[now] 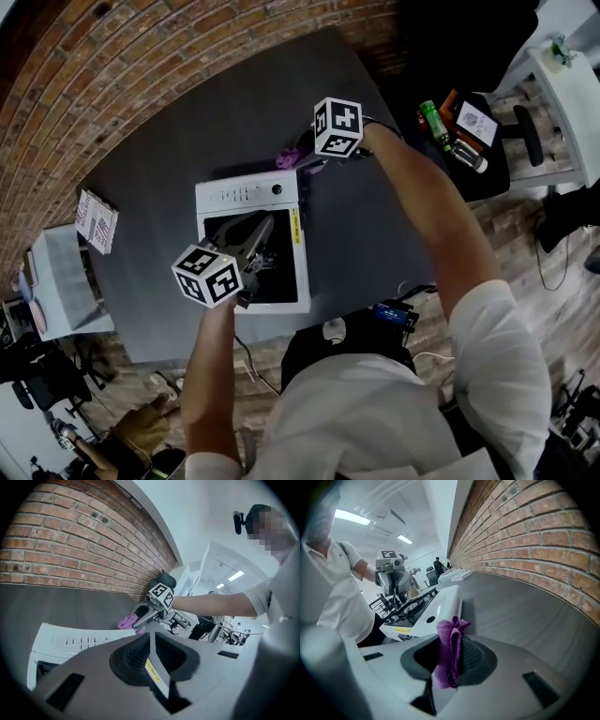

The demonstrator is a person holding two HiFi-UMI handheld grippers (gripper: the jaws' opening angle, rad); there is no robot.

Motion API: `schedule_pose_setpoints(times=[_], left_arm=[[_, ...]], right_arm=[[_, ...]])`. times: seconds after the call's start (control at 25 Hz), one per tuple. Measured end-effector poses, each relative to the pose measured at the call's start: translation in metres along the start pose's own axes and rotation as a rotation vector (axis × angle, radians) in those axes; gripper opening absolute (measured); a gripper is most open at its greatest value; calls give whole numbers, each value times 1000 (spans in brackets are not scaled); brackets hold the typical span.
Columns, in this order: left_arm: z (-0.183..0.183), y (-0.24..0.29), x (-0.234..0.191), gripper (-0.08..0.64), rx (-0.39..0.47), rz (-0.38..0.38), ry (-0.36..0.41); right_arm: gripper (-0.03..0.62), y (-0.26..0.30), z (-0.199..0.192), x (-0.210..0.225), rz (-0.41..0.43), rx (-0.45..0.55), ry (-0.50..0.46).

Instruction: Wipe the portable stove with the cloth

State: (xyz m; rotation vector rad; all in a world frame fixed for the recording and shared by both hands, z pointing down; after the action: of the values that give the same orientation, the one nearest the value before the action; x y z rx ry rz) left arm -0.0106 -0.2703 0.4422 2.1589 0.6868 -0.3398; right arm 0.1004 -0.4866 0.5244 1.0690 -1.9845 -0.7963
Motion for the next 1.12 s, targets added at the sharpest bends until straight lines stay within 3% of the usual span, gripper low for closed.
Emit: schedule_pose_setpoints(times=[0.32, 0.8, 1.12], left_arm=[[3, 6, 8, 43, -22, -42, 49], [-32, -21, 26, 43, -41, -117, 115], [-57, -46, 41, 43, -52, -157, 148]], right_arm=[[91, -27, -33, -23, -101, 40, 72], [94, -21, -55, -119, -434, 205, 289], [95, 21, -43, -178, -506, 290, 373]])
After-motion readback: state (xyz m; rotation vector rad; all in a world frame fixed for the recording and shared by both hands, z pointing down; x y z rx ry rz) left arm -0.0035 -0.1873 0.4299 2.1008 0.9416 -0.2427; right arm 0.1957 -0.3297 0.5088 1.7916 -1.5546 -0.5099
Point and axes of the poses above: the fingertips, and each gripper's own axes: y forward along the fingers, x to its right, z out of its top, the point moved 9 cm from there along -y, backward along the fingers, and after that the axes turned 14 degrees about -x, right-handed, at the moved point
